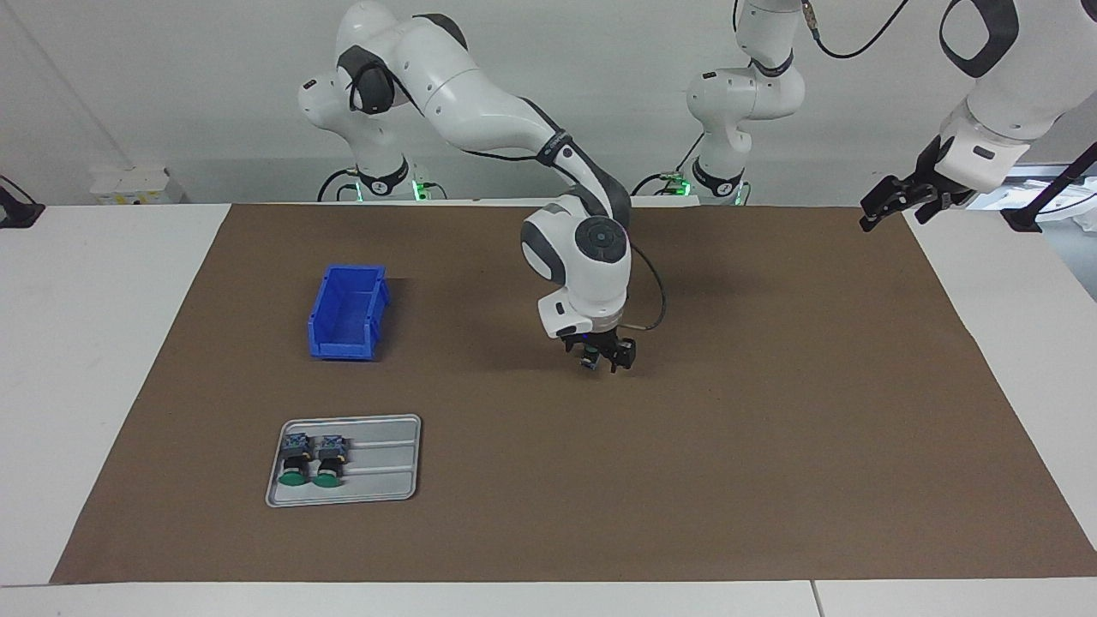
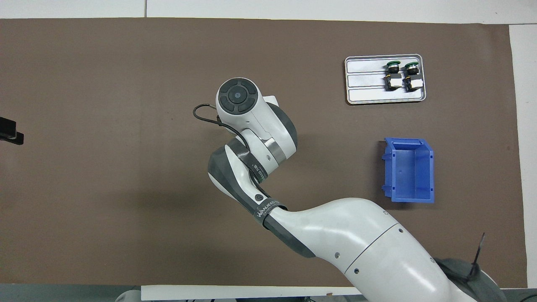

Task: Place and press button with both arms
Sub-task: 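Carry the button with the right gripper to the blue bin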

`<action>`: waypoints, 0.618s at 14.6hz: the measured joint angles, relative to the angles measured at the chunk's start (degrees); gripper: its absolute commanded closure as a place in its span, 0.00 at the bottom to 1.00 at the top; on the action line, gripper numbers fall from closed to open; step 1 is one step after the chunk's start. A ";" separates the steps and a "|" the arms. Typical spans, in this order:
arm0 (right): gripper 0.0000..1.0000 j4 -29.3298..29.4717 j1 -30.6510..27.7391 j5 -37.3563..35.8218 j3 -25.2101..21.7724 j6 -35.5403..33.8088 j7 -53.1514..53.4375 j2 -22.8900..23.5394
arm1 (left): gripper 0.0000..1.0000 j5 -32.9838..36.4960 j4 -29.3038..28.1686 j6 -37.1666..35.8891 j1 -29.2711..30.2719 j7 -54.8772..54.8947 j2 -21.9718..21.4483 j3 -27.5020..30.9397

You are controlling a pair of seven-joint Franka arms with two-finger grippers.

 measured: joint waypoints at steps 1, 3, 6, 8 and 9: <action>0.13 -0.35 0.01 0.00 0.01 -0.01 0.00 -0.24 | 0.01 0.01 0.00 0.00 0.09 0.29 0.00 -0.01; 0.18 -0.79 0.01 0.00 0.02 -0.07 -0.05 -0.55 | 0.01 0.02 0.01 0.01 0.07 0.39 0.00 -0.23; 0.28 -1.10 0.06 0.07 0.53 -0.09 -0.10 -0.68 | 0.01 0.02 0.02 0.13 0.03 0.39 0.00 -0.60; 0.35 -1.29 0.17 0.07 1.00 -0.15 -0.10 -0.73 | 0.00 0.02 0.07 0.69 0.03 0.40 0.00 -0.67; 0.42 -1.35 0.23 0.07 1.10 -0.21 -0.10 -0.74 | 0.00 0.02 0.10 0.96 0.03 0.41 0.00 -0.69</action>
